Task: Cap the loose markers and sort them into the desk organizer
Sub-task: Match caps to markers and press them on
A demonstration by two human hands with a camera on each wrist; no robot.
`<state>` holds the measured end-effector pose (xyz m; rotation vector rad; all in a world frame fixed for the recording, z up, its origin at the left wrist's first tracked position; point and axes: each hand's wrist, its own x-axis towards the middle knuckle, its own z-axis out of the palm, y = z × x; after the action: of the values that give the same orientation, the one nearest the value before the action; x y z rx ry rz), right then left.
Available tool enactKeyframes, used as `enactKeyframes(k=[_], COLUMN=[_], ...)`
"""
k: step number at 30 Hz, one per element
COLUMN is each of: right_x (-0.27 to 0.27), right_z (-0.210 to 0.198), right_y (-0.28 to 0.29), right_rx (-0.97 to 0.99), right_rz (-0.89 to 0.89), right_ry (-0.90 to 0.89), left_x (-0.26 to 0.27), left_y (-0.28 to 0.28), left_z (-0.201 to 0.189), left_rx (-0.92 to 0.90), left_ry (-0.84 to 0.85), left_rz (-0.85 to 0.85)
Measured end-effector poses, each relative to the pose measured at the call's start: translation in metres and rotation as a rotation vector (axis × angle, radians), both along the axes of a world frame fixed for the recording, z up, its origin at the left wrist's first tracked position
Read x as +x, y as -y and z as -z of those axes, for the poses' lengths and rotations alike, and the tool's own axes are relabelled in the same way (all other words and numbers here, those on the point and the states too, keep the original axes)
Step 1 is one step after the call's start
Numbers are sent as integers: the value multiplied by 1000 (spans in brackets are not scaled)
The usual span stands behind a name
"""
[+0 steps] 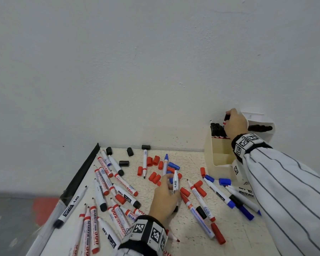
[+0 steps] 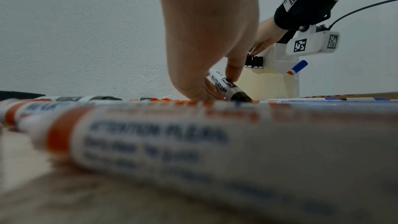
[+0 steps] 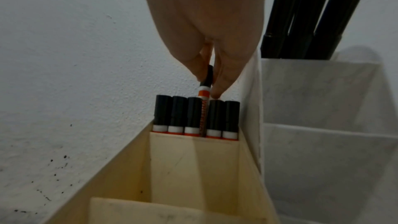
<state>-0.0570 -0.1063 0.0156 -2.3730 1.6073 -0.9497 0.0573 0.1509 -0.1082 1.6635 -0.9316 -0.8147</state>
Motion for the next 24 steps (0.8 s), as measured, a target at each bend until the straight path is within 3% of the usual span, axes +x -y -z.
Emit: enactKeyframes(k=[15, 20, 24], right_x=[9, 16, 16], right_z=[5, 16, 22], right_y=[-7, -2, 1], right_rx=[-81, 195, 138], right_rz=[80, 24, 52], right_ry=[94, 104, 102], left_x=[1, 1, 0], left_y=[0, 0, -1], left_z=[4, 3, 4], left_rx=[27, 20, -1], left_ry=[5, -22, -20], left_rz=[-18, -24, -18])
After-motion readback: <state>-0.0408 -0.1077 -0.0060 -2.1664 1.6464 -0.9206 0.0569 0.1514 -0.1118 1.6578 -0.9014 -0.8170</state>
